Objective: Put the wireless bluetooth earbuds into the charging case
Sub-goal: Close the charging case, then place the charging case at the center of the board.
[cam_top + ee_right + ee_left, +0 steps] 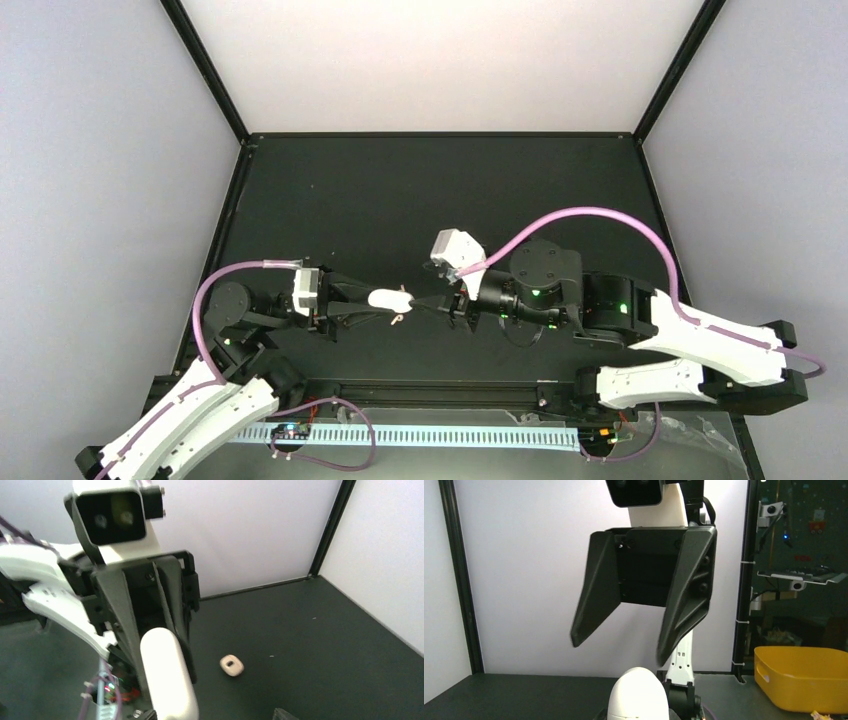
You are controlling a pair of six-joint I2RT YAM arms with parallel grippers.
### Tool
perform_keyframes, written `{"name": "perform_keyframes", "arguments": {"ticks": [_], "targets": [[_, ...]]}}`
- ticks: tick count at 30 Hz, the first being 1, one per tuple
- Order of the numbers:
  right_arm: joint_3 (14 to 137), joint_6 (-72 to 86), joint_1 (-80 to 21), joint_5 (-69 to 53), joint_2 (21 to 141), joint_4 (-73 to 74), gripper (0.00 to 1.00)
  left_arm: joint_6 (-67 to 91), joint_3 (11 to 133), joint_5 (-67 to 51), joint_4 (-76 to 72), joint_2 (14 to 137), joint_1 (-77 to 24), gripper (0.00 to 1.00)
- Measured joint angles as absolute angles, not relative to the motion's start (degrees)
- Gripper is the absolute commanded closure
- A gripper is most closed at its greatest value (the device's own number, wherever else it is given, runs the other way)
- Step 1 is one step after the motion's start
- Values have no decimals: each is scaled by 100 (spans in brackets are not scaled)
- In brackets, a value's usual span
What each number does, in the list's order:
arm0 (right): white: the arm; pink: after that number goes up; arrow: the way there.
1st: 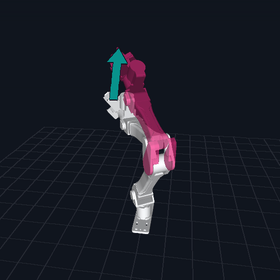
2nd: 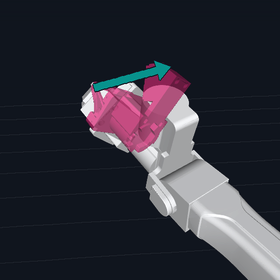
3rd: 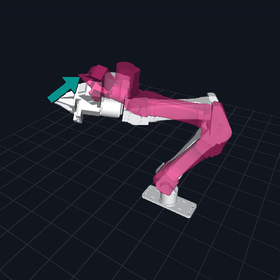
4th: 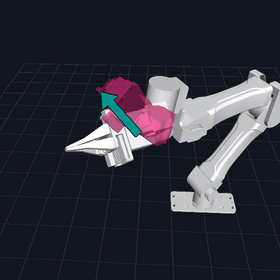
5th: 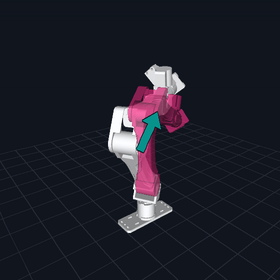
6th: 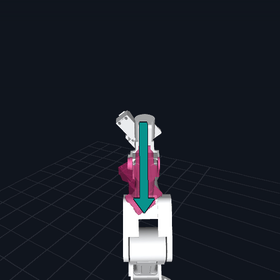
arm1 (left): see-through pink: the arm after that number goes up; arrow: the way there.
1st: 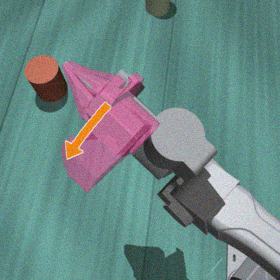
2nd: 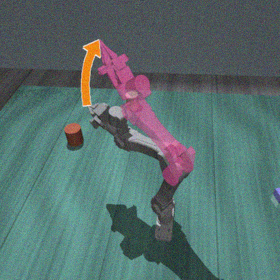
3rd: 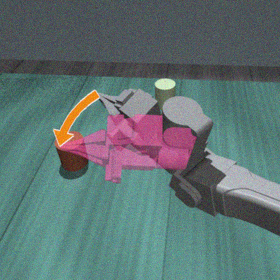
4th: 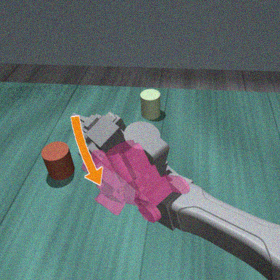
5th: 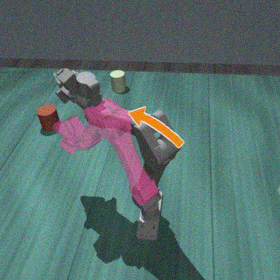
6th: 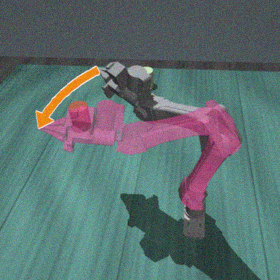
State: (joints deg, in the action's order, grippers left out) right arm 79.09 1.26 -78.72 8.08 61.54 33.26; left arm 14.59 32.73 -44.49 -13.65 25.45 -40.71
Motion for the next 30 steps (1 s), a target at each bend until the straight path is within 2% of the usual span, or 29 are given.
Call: {"name": "perform_keyframes", "arguments": {"ticks": [3, 9, 13, 24, 30], "targets": [[7603, 276, -7745, 593, 5870, 2923, 32, 1625, 3186, -4340, -1507, 2561, -4071, 98], [7336, 534, -7474, -169, 5704, 2519, 34, 1951, 2995, -4309, -1837, 2644, -4071, 98], [7111, 637, -7459, -471, 5730, 2390, 39, 2163, 2995, -4342, -2126, 2727, -4071, 98], [6960, 794, -7411, -825, 5830, 2036, 61, 2515, 2995, -4567, -2508, 2825, -4071, 98], [6960, 816, -7404, -939, 5927, 1927, 64, 2558, 2995, -4598, -2539, 2825, -4071, 98]]}}
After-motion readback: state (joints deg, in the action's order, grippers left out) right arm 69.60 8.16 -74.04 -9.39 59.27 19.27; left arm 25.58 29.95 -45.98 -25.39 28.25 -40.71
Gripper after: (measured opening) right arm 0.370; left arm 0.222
